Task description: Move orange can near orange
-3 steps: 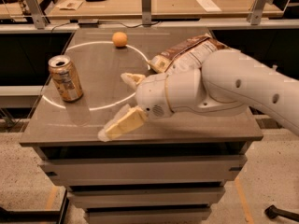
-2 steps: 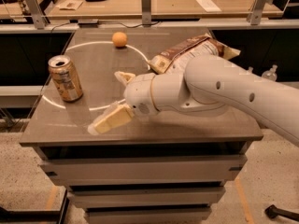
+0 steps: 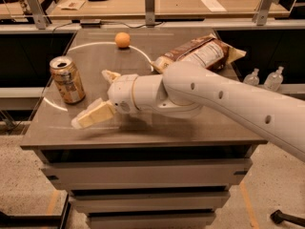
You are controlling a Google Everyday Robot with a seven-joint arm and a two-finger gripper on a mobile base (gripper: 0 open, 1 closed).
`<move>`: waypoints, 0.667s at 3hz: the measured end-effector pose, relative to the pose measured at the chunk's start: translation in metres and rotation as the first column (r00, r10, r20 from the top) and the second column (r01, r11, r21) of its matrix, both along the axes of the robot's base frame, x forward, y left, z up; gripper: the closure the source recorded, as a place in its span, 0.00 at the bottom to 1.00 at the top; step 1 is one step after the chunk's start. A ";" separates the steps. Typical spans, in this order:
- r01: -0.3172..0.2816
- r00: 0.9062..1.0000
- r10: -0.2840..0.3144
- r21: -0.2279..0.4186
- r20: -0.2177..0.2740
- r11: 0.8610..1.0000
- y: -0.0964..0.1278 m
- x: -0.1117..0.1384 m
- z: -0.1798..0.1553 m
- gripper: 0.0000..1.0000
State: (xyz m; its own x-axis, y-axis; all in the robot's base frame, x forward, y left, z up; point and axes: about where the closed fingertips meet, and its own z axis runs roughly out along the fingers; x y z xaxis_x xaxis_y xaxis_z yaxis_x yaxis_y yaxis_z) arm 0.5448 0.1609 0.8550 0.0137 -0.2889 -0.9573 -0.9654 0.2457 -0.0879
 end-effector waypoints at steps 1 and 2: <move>-0.045 0.999 0.045 0.032 0.002 0.998 0.025 0.013 0.000 0.00; -0.054 0.999 0.054 0.034 0.003 0.998 0.041 0.021 0.002 0.00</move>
Offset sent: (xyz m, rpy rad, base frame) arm 0.0337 0.0568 0.0030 0.0348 -0.0022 0.0529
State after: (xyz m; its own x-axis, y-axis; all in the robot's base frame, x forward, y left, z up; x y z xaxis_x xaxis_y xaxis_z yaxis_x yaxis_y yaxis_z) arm 0.5660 0.2023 0.8565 0.0305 -0.2548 -0.9665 -0.9771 0.1961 -0.0825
